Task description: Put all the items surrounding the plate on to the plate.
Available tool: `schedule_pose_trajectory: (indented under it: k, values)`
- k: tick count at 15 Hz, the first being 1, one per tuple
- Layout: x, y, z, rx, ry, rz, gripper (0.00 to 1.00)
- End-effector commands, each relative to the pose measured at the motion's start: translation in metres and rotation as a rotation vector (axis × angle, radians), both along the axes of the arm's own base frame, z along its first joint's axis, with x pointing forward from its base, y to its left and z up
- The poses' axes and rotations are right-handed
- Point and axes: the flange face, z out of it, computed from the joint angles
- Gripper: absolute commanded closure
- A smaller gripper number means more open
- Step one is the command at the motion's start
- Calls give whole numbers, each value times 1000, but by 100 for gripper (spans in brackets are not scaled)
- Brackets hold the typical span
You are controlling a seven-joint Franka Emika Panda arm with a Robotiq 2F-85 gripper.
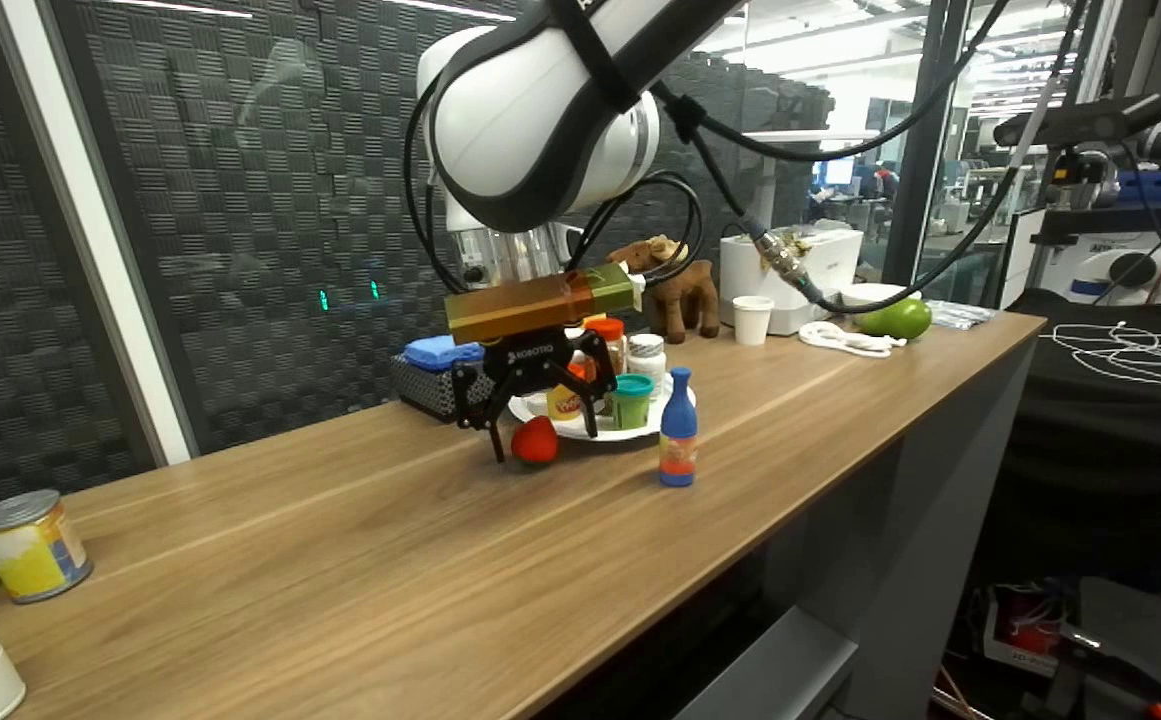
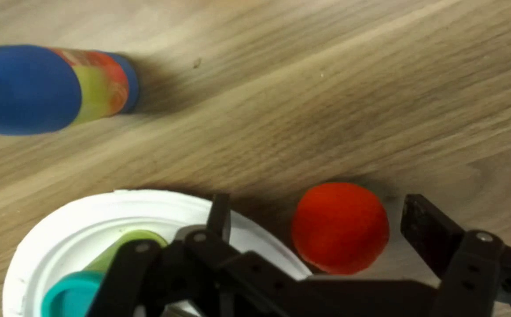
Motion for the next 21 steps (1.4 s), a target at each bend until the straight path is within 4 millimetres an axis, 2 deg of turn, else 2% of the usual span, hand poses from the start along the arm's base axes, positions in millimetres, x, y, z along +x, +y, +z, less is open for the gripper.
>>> schedule_pose_trajectory:
  k: [1,5,7,8,10,14,21]
  values:
    - [13,0,9,26,-16,17,18]
    - [11,9,12,50,-11,32,49]
    - [8,14,13,55,-6,37,56]
    - [7,16,13,58,-3,37,67]
    - [5,20,13,61,-1,35,74]
    - [6,20,21,33,-25,27,74]
    - [8,-5,47,-19,-100,-55,74]
